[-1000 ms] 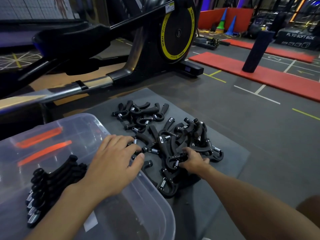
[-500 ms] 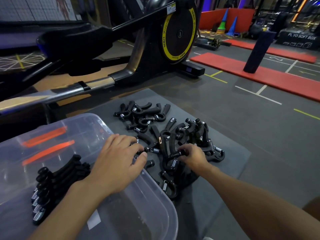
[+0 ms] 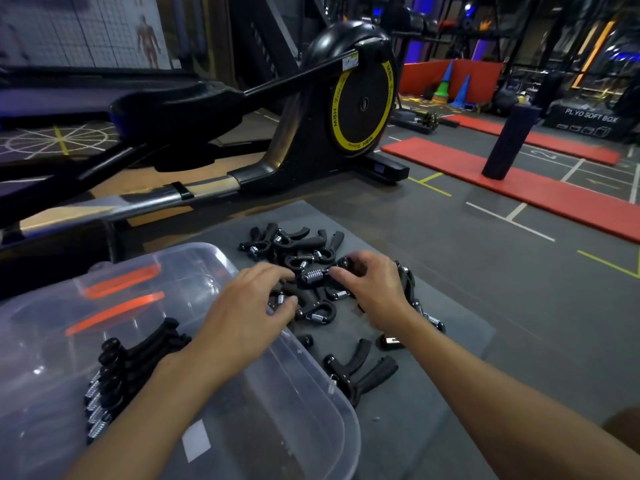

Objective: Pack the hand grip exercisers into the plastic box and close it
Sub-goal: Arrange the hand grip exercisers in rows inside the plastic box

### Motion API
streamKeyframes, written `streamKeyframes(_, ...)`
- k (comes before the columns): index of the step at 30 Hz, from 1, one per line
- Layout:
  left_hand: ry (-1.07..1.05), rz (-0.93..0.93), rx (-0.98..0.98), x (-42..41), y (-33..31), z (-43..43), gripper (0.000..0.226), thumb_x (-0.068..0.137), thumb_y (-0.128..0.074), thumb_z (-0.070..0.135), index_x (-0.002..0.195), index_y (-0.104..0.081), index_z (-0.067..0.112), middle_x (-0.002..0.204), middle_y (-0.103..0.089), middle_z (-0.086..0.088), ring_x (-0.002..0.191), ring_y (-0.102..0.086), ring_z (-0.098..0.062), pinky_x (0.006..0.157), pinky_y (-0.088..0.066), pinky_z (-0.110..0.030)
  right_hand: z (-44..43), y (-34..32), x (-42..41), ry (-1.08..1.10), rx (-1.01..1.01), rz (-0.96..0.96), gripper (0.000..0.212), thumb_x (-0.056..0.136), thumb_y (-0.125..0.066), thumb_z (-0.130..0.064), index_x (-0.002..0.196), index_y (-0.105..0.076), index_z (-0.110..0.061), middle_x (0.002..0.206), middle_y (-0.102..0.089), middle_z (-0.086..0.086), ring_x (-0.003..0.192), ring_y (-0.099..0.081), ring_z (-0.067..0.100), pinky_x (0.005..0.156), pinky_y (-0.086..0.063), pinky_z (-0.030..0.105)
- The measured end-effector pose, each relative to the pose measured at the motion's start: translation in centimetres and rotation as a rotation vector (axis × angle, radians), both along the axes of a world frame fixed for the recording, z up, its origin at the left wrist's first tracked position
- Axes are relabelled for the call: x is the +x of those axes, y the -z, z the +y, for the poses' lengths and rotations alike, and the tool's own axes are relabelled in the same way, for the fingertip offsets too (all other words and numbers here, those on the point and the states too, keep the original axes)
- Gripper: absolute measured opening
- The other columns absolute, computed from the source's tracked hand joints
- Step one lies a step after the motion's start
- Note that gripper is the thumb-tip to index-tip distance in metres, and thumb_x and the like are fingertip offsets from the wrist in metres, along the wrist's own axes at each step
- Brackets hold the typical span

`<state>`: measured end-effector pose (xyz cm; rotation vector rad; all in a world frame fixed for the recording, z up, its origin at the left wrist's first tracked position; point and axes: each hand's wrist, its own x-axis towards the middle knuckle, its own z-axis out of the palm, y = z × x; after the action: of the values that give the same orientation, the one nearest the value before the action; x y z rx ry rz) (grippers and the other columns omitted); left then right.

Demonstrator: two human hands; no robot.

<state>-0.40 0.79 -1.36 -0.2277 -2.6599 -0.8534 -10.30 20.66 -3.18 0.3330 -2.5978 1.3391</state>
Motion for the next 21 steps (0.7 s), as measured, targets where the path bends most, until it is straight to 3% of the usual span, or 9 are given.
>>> streamKeyframes(10, -0.107, 0.112, 0.11, 2.4, -3.9, -3.7, 0.032, 0.085, -0.071, 0.028, 0.117, -0.064, 0.026, 0.107, -0.059, 0.017, 0.097, -0.053, -0.001, 0.08, -0.036, -0.013, -6.1, -7.6, 5.2, -0.252, -0.046, 0.094, 0.023, 0.079, -0.076, -0.04, 0.089, -0.071, -0.02, 0.072, -0.069, -0.001, 0.066, -0.064, 0.014, 0.062, -0.053, 0.032)
streamKeyframes(14, -0.144, 0.103, 0.087, 4.1, -4.7, -6.0, 0.023, 0.086, -0.07, 0.024, 0.109, -0.07, 0.025, 0.098, -0.063, 0.016, 0.091, -0.057, -0.005, 0.08, -0.043, -0.019, -8.3, -8.6, 6.8, -0.348, -0.092, 0.083, 0.015, 0.079, -0.077, -0.034, 0.083, -0.071, -0.021, 0.067, -0.068, -0.001, 0.058, -0.058, 0.005, 0.057, -0.05, 0.027)
streamKeyframes(16, -0.167, 0.126, 0.119, 5.2, -5.0, -6.9, 0.019, 0.085, -0.071, 0.02, 0.104, -0.073, 0.024, 0.092, -0.063, 0.02, 0.088, -0.056, -0.001, 0.076, -0.039, -0.012, -9.5, -9.0, 7.5, -0.398, -0.09, 0.081, 0.012, 0.079, -0.077, -0.034, 0.08, -0.07, -0.025, 0.068, -0.068, -0.003, 0.059, -0.059, 0.003, 0.057, -0.05, 0.024)
streamKeyframes(18, -0.208, 0.14, 0.15, 6.5, -5.1, -7.8, 0.017, 0.084, -0.072, 0.017, 0.099, -0.074, 0.025, 0.085, -0.062, 0.024, 0.084, -0.057, 0.0, 0.074, -0.039, -0.011, -10.6, -9.2, 7.9, -0.417, -0.041, 0.093, 0.014, 0.078, -0.076, -0.04, 0.082, -0.069, -0.029, 0.072, -0.068, -0.009, 0.067, -0.062, 0.0, 0.067, -0.05, 0.024)
streamKeyframes(21, -0.291, 0.123, 0.205, 8.0, -4.2, -9.7, 0.015, 0.083, -0.074, 0.018, 0.097, -0.075, 0.023, 0.086, -0.067, 0.014, 0.085, -0.062, -0.01, 0.079, -0.048, -0.029, -11.7, -9.2, 7.6, -0.397, 0.142, 0.15, 0.034, 0.073, -0.067, -0.06, 0.096, -0.067, -0.036, 0.095, -0.061, -0.018, 0.097, -0.057, 0.005, 0.091, -0.043, 0.035)
